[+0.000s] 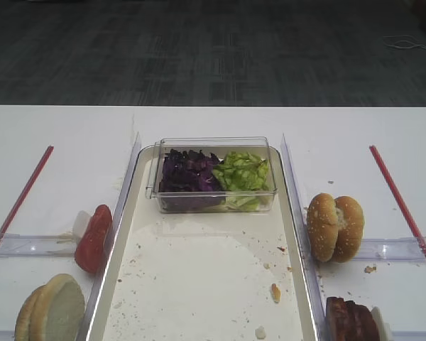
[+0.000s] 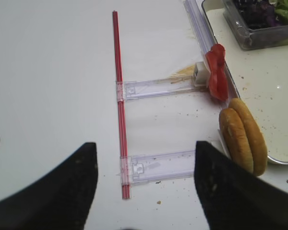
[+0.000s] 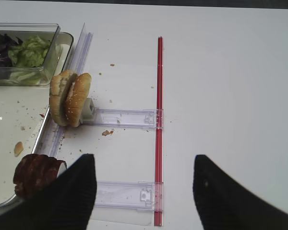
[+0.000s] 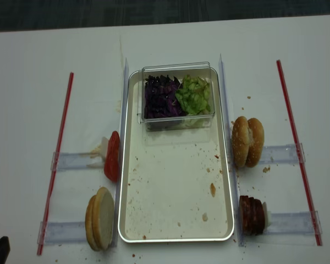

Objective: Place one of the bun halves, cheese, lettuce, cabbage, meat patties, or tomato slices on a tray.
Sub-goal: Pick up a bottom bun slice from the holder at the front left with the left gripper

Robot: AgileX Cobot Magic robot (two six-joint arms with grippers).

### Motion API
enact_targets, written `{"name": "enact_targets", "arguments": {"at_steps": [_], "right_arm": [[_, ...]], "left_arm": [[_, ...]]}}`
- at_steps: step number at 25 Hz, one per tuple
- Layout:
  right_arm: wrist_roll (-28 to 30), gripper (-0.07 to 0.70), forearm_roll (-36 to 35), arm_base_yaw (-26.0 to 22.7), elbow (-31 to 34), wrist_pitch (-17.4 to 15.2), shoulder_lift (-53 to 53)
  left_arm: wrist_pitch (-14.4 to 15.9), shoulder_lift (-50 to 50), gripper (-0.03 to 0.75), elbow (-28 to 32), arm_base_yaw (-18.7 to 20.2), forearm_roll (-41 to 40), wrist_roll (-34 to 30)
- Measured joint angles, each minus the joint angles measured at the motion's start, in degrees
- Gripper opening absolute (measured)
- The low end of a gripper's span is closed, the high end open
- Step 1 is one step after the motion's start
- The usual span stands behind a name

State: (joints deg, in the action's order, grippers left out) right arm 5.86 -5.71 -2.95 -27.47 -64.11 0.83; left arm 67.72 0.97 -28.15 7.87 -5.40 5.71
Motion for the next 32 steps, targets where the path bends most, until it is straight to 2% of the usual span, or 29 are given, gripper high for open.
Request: {"name": "enact_targets", "arguments": {"at_steps": [9,23,29,32], "right_arm": [[0.0,0.48,0.0,0.0,0.0,0.0,0.0],[0.0,0.48,0.0,0.0,0.0,0.0,0.0],[0.0,0.48,0.0,0.0,0.0,0.0,0.0],[0.0,0.48,0.0,0.0,0.0,0.0,0.0]], "left_arm": [[0.11,-2.22,0.438,0.0,0.0,0.0,0.0],[0.24,-33.09,0.438,-0.68,0.0,-0.09,2.31],[2.29,-46.91,0.438,-1.6,0.0,-0.09,3.09],[2.29,-49.61,0.438,-1.69,0.0,-0.09,3.09]]}}
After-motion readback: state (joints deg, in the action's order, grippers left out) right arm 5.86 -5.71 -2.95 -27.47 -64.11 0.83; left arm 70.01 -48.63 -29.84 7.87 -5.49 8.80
